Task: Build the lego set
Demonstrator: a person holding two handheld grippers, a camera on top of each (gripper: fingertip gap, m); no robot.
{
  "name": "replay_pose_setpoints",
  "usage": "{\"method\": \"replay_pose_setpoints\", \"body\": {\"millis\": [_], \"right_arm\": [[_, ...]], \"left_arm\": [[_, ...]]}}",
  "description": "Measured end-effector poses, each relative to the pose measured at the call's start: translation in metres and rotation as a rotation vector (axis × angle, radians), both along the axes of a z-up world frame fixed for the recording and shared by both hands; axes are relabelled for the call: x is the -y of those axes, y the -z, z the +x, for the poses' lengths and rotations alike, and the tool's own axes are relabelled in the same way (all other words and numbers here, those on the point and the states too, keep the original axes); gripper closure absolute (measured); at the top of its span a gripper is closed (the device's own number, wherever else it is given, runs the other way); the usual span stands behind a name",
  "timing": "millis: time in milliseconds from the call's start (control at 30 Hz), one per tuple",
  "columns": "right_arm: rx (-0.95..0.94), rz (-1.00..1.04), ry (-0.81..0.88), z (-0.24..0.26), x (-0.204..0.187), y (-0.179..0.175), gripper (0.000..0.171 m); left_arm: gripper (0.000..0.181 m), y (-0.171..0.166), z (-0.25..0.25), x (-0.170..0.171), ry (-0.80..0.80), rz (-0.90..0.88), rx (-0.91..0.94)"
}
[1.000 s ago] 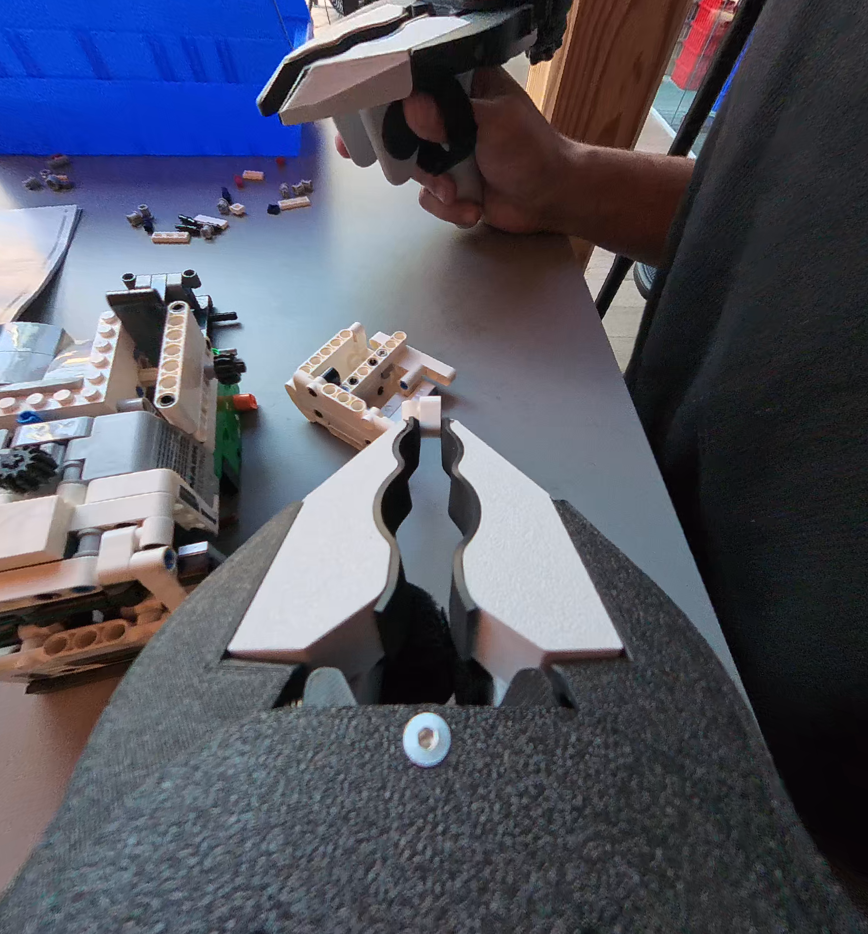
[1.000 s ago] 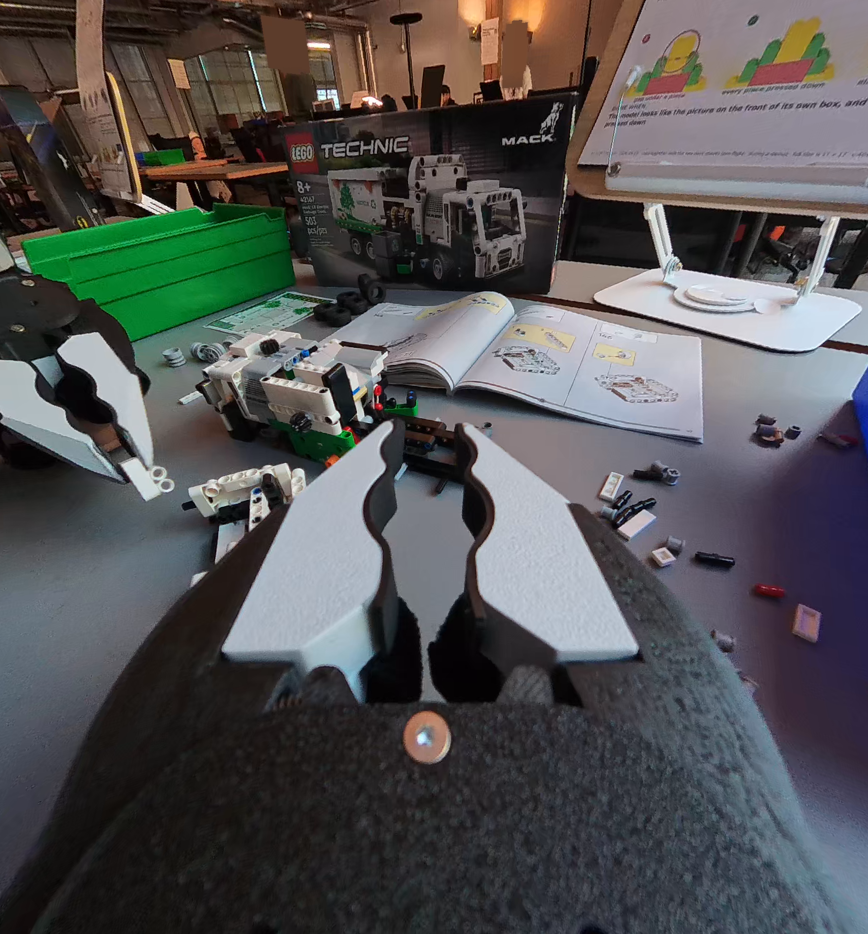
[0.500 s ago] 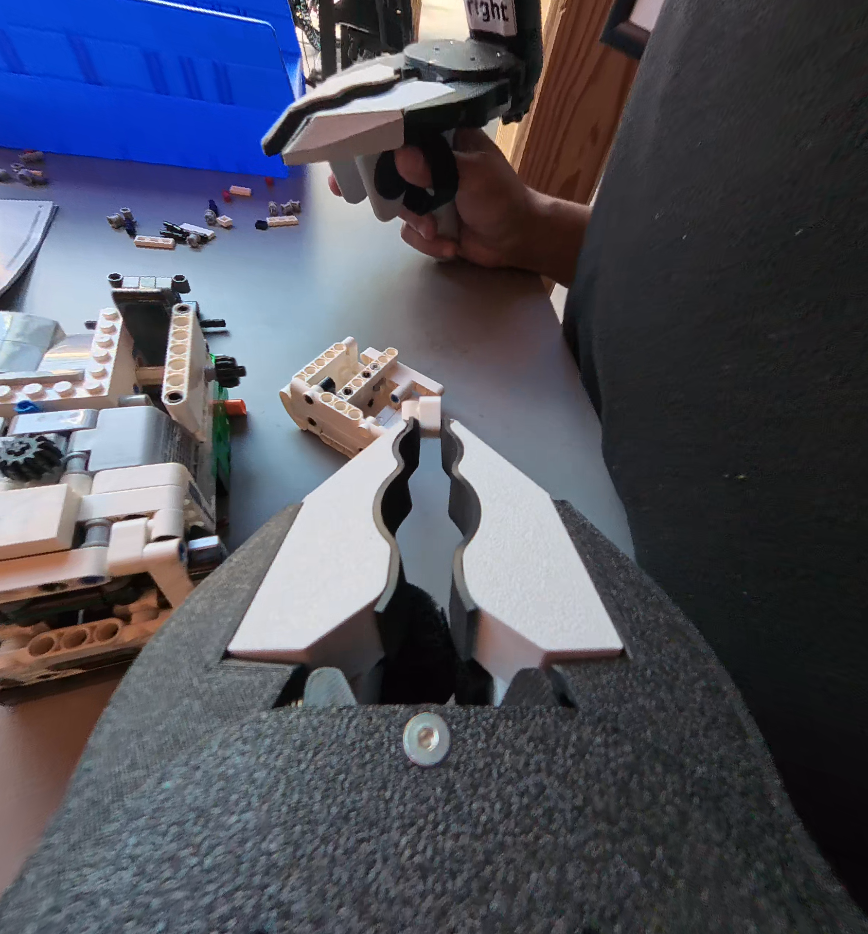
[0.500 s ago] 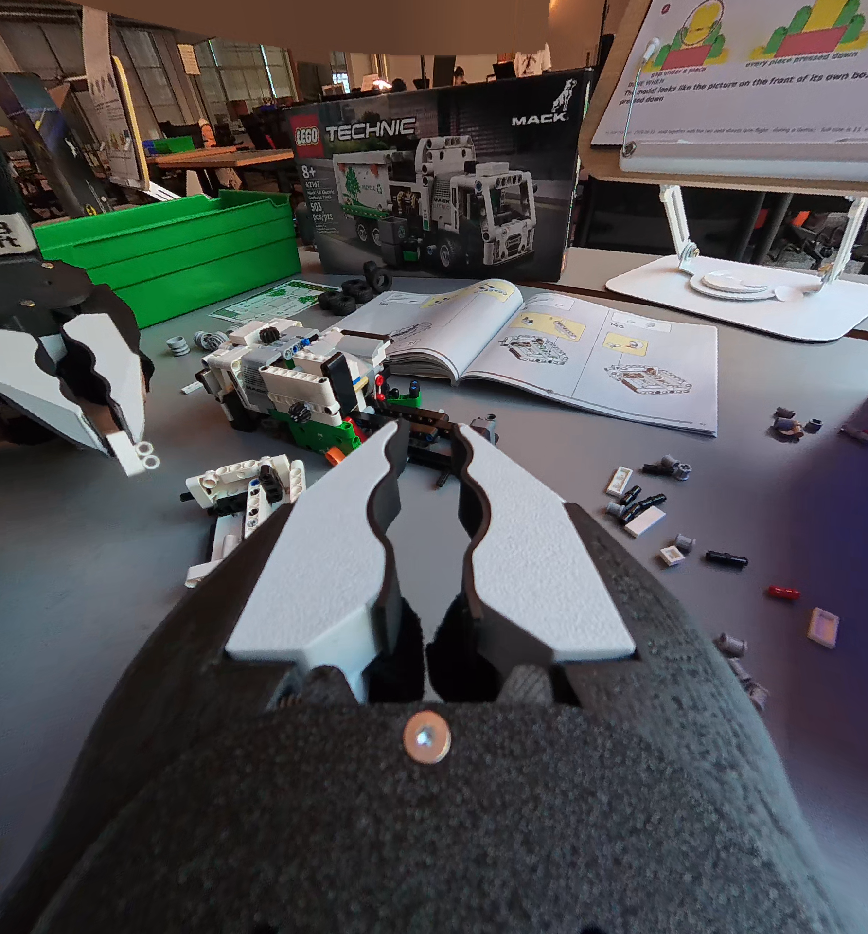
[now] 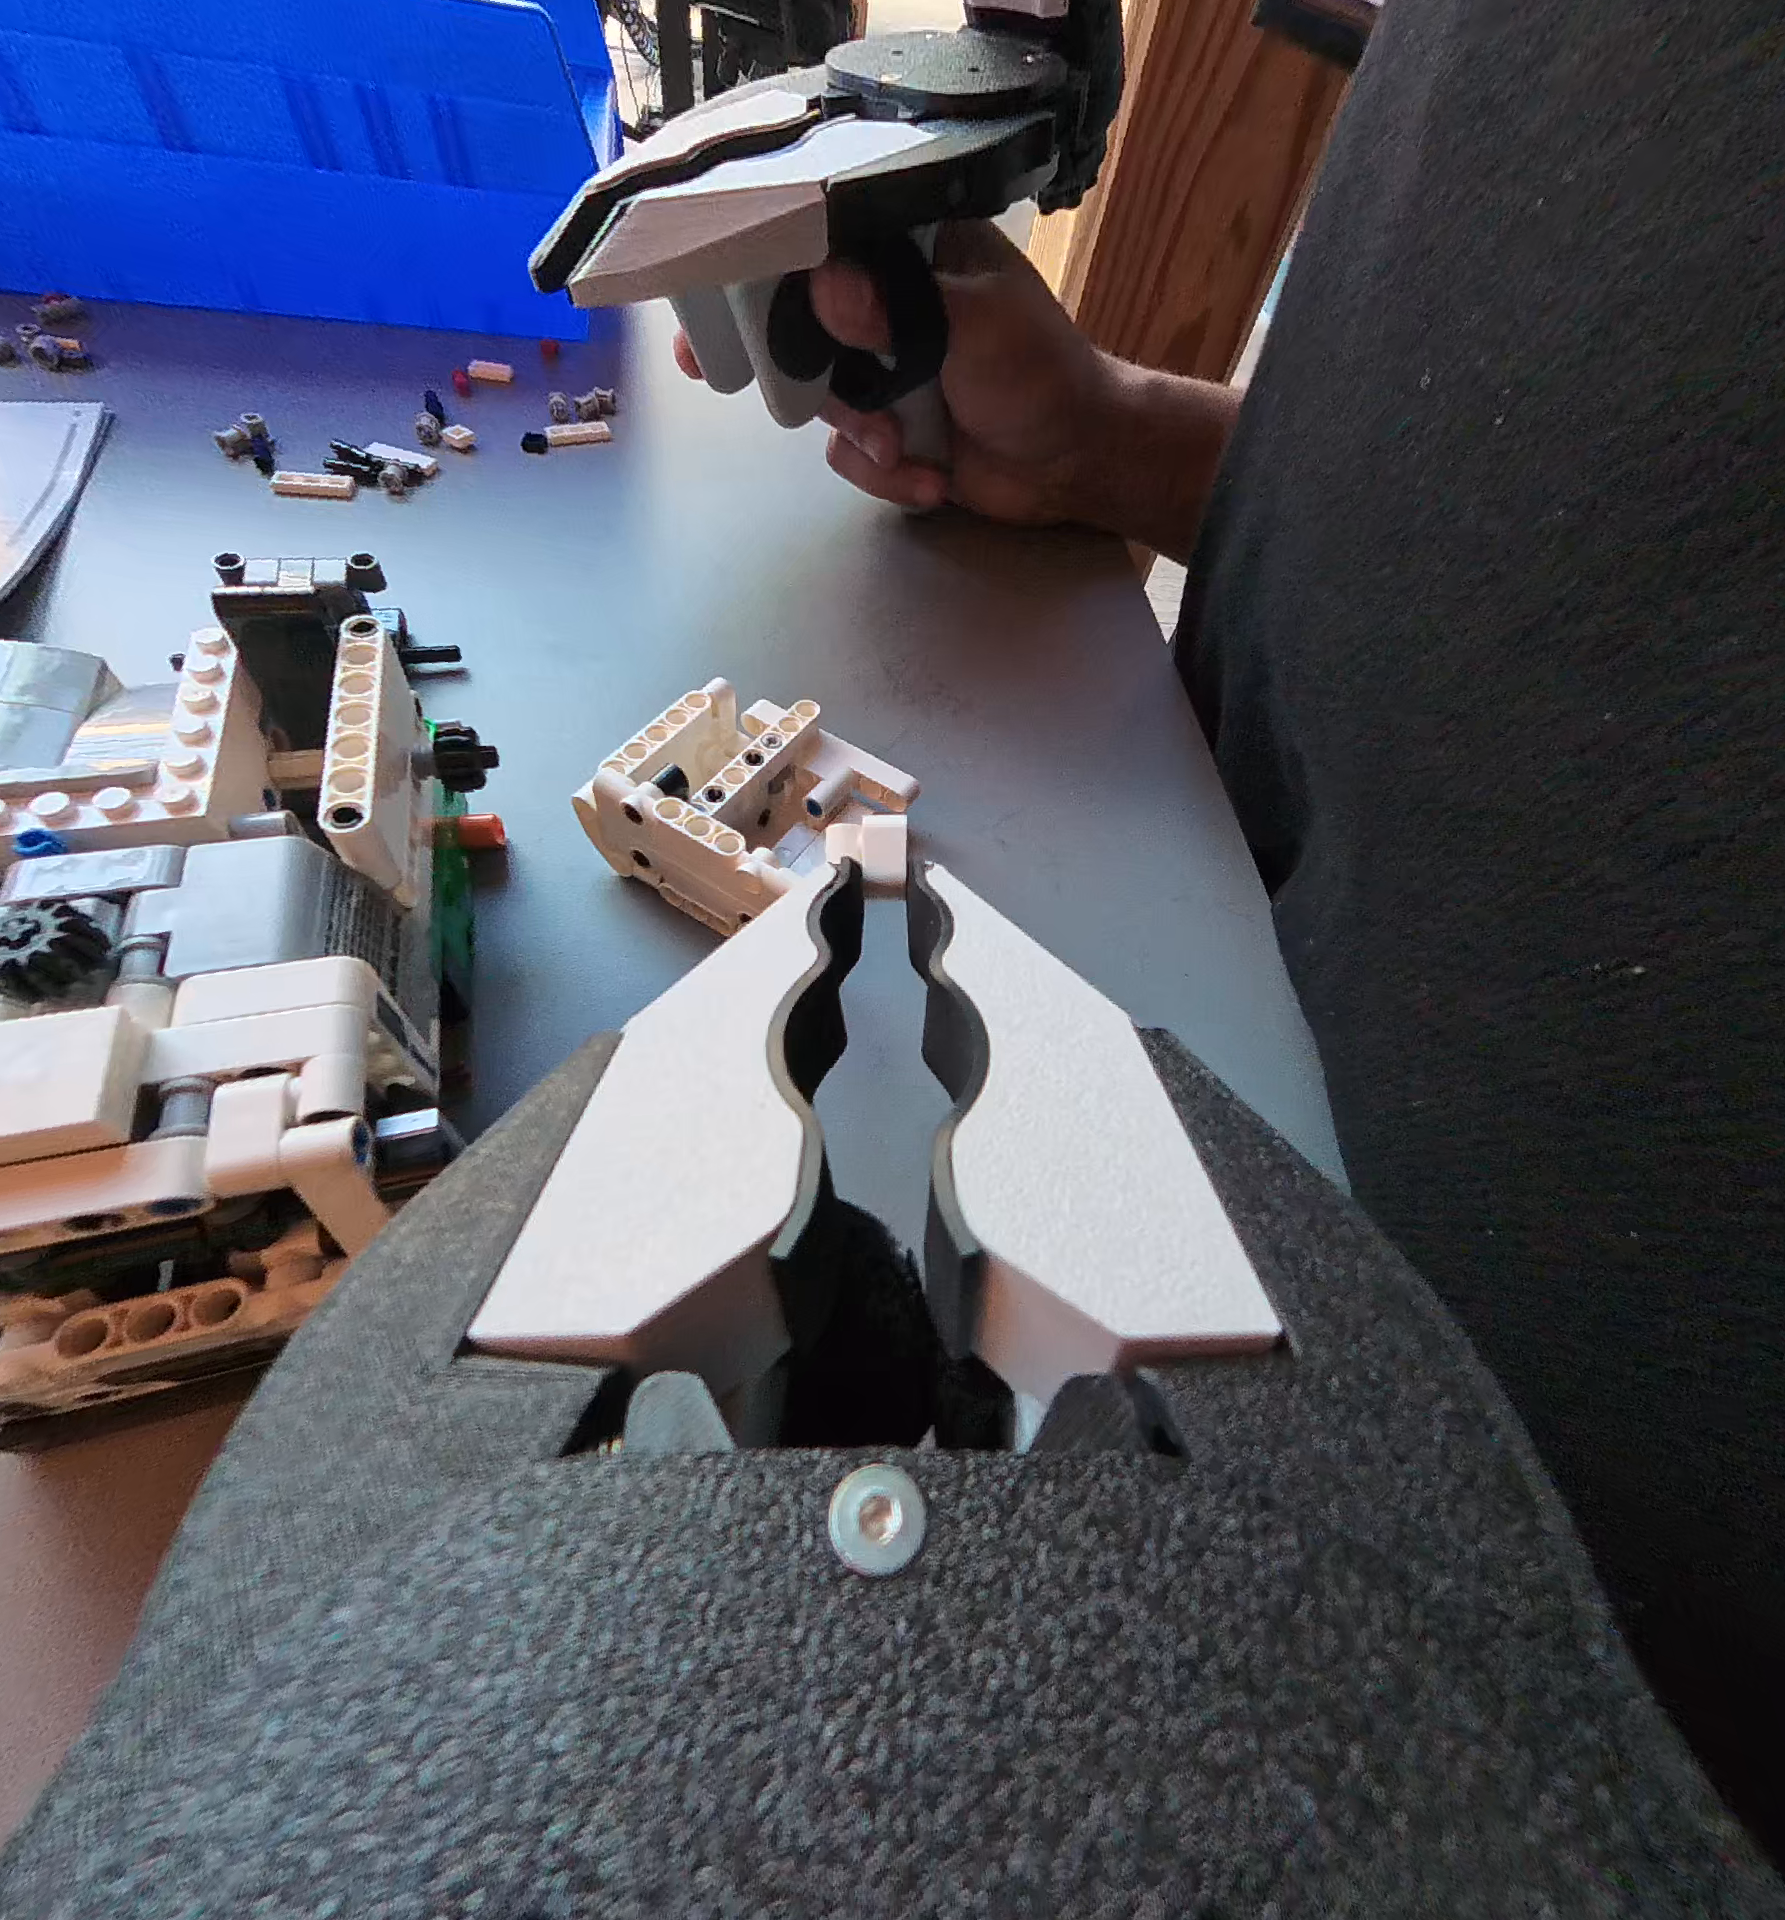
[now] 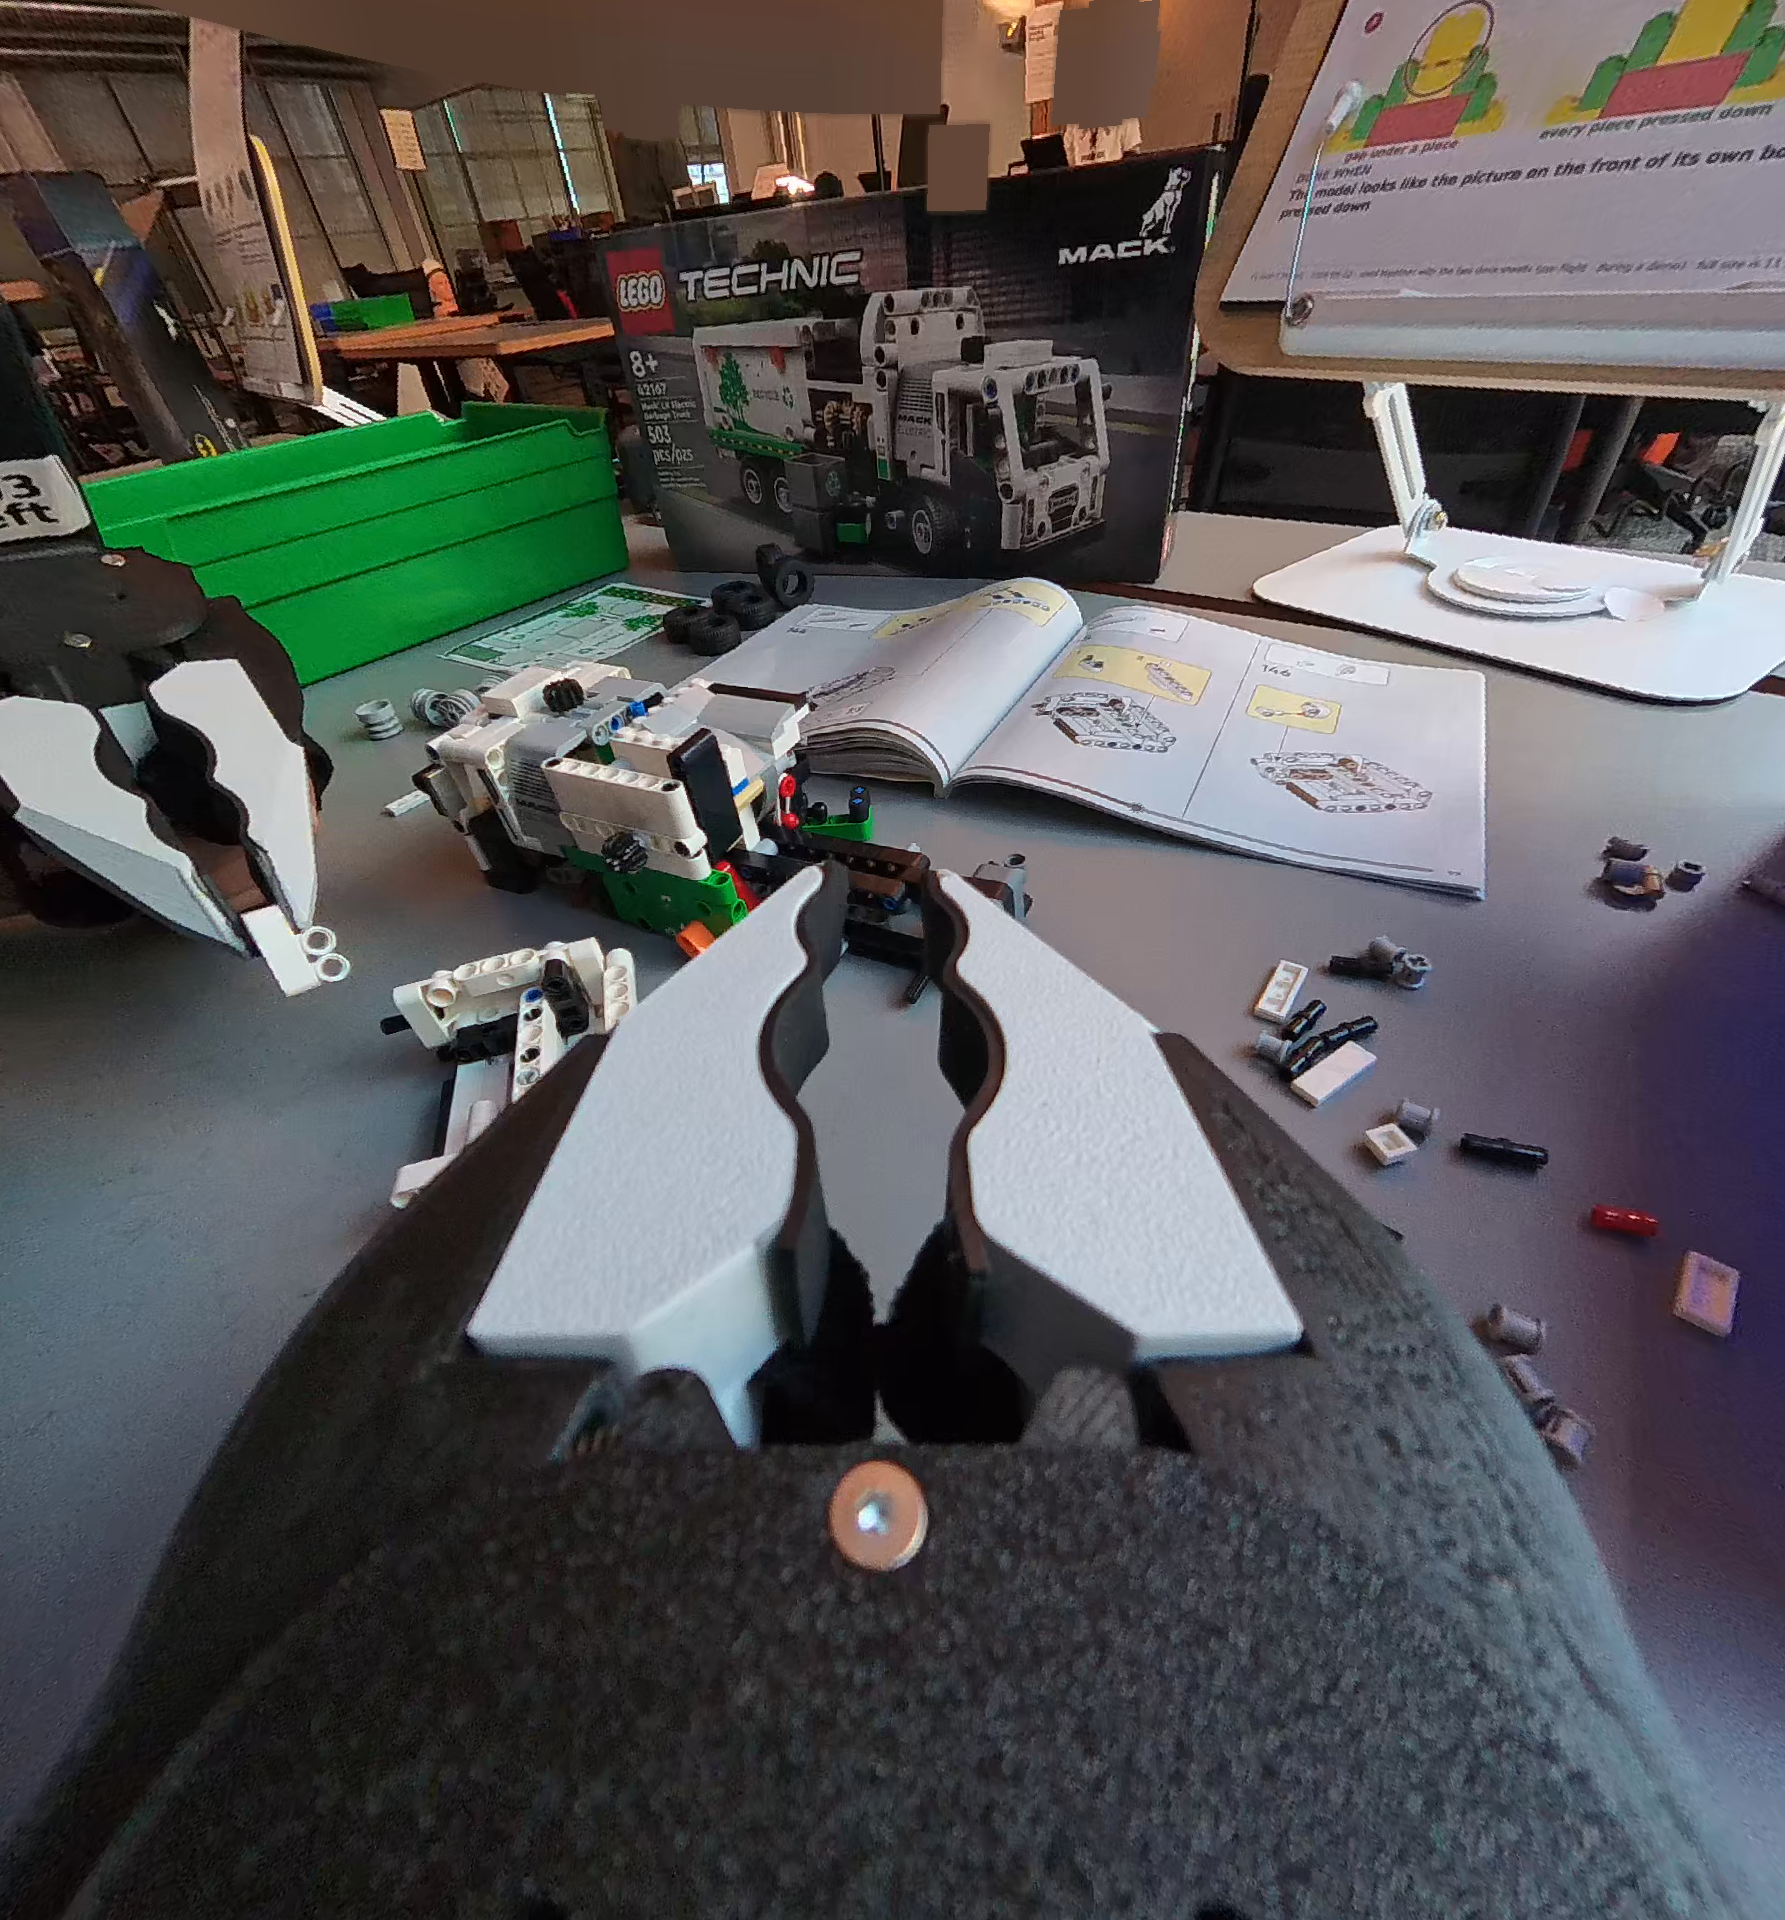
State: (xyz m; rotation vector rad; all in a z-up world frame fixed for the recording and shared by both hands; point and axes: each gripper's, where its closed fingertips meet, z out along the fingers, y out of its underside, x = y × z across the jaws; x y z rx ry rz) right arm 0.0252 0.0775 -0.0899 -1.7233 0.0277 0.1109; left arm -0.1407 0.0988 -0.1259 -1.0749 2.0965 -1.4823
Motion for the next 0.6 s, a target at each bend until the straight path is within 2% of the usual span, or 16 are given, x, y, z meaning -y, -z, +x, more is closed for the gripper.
{"method": "replay_pose_setpoints", "body": {"millis": [600], "right_arm": [[0.059, -0.006, 0.001, -0.0059, 0.0037, 0.0010, 0.160]], "left_arm": [[0.174, 0.0071, 0.0005, 0.0020, -0.017, 0.090, 0.016]]}}
